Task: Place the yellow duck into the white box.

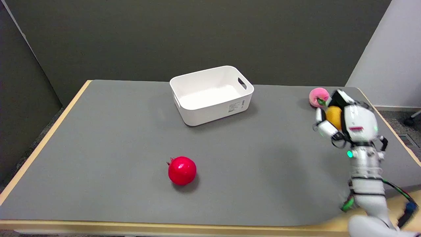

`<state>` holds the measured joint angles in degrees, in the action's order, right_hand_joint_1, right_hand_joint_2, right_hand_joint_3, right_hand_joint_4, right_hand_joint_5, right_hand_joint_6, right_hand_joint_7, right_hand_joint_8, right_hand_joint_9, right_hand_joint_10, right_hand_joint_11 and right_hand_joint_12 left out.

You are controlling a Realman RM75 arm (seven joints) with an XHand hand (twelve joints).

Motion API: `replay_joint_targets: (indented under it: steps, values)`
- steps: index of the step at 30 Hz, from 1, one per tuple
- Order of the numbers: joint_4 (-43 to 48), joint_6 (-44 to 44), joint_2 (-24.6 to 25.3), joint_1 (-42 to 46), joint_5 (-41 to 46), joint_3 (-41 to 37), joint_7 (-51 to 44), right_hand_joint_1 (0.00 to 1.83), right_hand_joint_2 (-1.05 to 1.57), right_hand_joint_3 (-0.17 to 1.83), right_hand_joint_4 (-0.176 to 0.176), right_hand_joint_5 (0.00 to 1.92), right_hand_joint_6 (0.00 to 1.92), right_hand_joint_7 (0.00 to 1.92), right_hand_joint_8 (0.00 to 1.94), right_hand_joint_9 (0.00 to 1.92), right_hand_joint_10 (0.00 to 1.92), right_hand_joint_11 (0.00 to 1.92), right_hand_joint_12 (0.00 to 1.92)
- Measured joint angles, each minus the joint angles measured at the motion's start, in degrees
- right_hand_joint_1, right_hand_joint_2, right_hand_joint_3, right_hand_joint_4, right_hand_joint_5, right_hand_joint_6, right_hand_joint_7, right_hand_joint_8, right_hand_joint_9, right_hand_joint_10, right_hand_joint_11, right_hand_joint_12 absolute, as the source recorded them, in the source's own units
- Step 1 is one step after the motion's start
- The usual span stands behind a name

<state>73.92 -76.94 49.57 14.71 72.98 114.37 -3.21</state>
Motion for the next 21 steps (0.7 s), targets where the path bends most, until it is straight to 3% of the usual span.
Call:
replay_joint_targets:
  steps: [10, 21]
  values:
    - [-1.76, 10.07, 1.58, -16.10, -5.95, 1.73, 1.34, 0.79, 1.18, 0.59, -0.043, 0.47, 1.92, 0.62, 1.94, 1.13, 1.92, 0.95, 1.92]
    - [-15.14, 20.60, 9.19, -36.99, -9.41, 8.37, 5.56, 0.78, 1.23, 0.52, -0.051, 0.44, 1.92, 0.52, 1.94, 1.04, 1.92, 0.73, 1.92]
